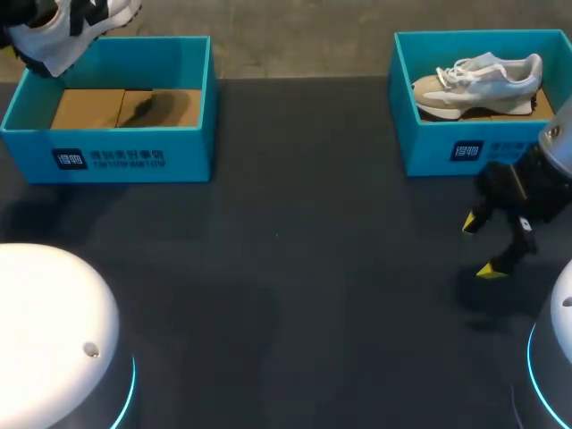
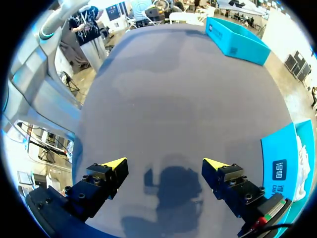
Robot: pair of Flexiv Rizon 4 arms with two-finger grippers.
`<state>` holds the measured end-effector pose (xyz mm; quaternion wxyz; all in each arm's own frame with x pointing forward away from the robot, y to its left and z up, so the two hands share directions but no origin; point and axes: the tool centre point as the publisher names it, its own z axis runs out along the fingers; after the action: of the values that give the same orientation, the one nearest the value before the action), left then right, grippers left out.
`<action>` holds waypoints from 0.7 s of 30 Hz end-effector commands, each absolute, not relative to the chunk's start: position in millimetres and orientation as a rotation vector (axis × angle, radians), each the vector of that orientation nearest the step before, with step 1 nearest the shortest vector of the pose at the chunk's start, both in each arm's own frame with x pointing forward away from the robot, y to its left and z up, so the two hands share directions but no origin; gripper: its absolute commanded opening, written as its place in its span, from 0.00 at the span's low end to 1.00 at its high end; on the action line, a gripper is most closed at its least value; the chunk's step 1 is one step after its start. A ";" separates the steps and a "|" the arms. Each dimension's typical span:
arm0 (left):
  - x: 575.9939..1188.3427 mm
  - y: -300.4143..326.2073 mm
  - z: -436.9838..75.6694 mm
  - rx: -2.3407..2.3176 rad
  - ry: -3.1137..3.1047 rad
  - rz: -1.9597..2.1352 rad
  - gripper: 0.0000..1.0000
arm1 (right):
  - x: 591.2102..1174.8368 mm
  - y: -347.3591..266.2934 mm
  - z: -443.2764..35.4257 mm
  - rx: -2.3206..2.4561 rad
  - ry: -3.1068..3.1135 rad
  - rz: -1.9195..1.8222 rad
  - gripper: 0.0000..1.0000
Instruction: Take the shoe out of the shoebox, open the shoe tongue, remove and reinsert the insole, then place the shoe into the shoebox
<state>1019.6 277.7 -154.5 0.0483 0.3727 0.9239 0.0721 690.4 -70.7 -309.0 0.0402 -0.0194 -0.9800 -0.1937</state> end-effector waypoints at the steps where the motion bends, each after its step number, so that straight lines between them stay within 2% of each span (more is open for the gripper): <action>1: 1023.7 285.4 -157.0 1.310 2.644 0.182 0.00 | 689.6 -70.5 -309.2 -0.061 -3.004 -0.591 1.00; 9: 1053.7 308.2 -170.8 1.689 2.449 0.252 0.00 | 689.6 -70.5 -309.2 -0.061 -3.004 -0.591 1.00; 13: 1057.6 312.9 -180.8 1.929 2.337 0.159 0.00 | 689.6 -70.5 -309.2 -0.061 -3.004 -0.591 1.00; 21: 1061.3 314.0 -183.1 1.906 2.376 0.219 0.00 | 689.6 -70.5 -309.2 -0.061 -3.004 -0.591 1.00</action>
<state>1056.7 314.6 -187.3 0.0506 0.6247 0.7755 0.0756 690.4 -70.6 -309.0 0.0403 -0.0193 -0.9800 -0.1937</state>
